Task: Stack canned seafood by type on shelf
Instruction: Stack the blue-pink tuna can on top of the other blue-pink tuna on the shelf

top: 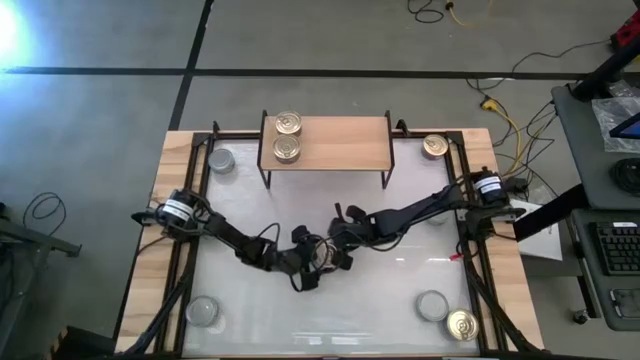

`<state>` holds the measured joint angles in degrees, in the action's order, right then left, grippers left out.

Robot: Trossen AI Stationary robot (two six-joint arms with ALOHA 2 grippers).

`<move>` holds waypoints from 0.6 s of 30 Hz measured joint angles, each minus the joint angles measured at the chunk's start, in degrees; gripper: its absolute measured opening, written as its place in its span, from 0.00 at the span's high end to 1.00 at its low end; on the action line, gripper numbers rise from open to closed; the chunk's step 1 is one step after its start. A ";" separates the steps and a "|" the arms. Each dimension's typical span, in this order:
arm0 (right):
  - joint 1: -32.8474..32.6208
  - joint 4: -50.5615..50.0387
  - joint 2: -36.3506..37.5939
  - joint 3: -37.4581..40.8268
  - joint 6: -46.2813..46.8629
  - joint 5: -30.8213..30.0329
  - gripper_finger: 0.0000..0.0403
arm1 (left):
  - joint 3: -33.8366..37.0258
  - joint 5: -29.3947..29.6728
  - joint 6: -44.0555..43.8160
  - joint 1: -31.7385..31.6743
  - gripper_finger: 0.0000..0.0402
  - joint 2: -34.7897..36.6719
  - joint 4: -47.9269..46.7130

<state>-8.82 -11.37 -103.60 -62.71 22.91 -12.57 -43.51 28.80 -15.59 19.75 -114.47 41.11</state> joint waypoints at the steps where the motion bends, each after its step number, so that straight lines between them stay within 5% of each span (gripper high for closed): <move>1: -0.09 -1.31 0.40 -0.47 -0.10 0.00 0.97 | 0.02 0.06 -0.04 0.20 0.08 0.13 -0.04; 8: -1.72 -16.91 6.51 -5.57 -0.40 -0.60 0.97 | 0.19 0.47 1.30 2.61 0.08 9.19 -8.78; 18: -8.14 -19.35 17.62 -6.14 0.51 -12.22 0.97 | 1.44 10.55 14.76 -2.92 0.08 38.20 -30.98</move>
<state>-16.96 -30.72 -85.98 -68.85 23.41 -24.79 -42.06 39.36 -0.83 16.83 -76.27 10.14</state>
